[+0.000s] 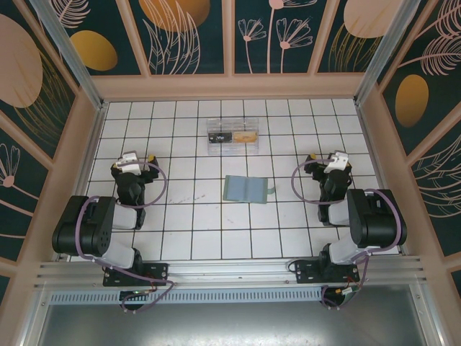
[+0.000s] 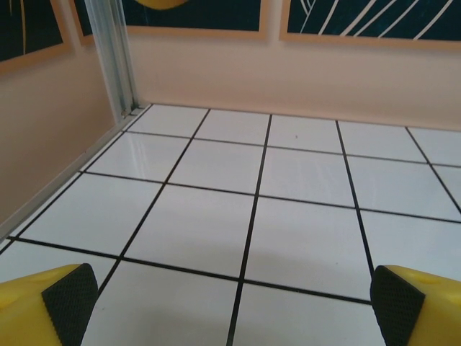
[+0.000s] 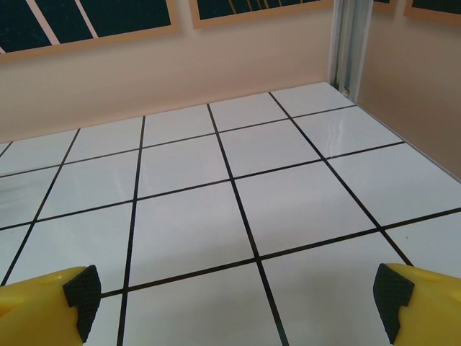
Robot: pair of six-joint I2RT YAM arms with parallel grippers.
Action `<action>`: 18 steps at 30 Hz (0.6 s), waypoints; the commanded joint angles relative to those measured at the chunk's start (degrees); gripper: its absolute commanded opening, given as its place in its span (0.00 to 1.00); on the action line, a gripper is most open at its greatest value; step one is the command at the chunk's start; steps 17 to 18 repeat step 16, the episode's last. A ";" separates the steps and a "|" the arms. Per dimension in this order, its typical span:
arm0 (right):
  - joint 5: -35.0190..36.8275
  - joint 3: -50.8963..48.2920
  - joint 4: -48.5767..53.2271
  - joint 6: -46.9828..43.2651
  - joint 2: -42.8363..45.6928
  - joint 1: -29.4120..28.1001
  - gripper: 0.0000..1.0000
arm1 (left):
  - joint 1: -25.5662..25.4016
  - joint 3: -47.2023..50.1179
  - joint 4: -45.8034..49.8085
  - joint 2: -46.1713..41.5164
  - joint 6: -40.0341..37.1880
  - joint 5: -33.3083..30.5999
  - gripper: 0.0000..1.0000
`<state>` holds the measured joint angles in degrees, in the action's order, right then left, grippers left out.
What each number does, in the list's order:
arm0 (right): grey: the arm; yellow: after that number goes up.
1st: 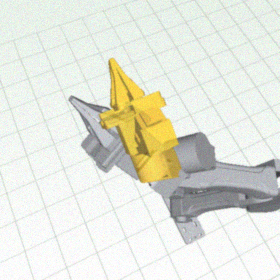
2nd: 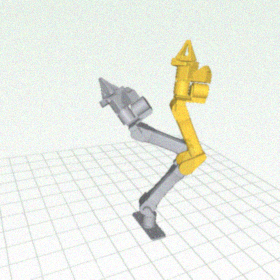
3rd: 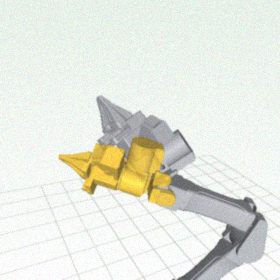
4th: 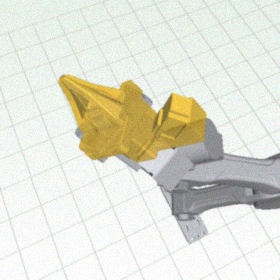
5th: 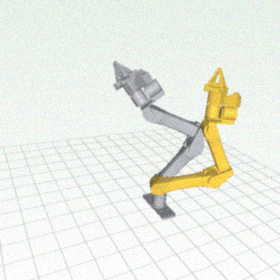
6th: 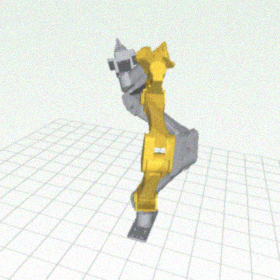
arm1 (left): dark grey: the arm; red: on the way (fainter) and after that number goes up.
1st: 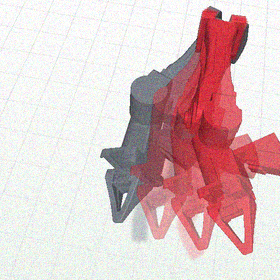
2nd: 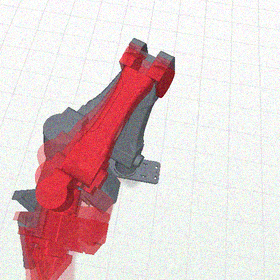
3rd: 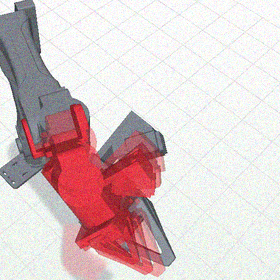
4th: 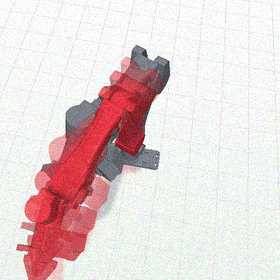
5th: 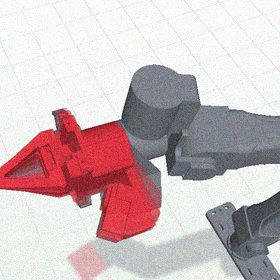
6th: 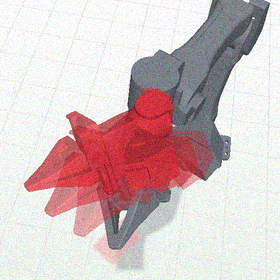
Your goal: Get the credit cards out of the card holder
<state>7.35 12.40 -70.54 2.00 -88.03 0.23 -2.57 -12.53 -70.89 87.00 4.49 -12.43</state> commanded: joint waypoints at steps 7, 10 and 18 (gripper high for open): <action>-1.36 0.02 -2.80 -0.24 -0.30 0.27 0.99 | 0.46 -0.03 -4.07 0.11 -0.62 0.46 0.99; -1.30 0.06 -2.84 -0.26 -0.30 0.24 0.99 | 0.46 0.02 -4.08 0.15 -0.62 0.49 0.99; -1.34 -0.01 -2.85 -0.24 -0.27 0.29 0.99 | 0.49 0.01 -4.12 0.10 -0.68 0.81 0.99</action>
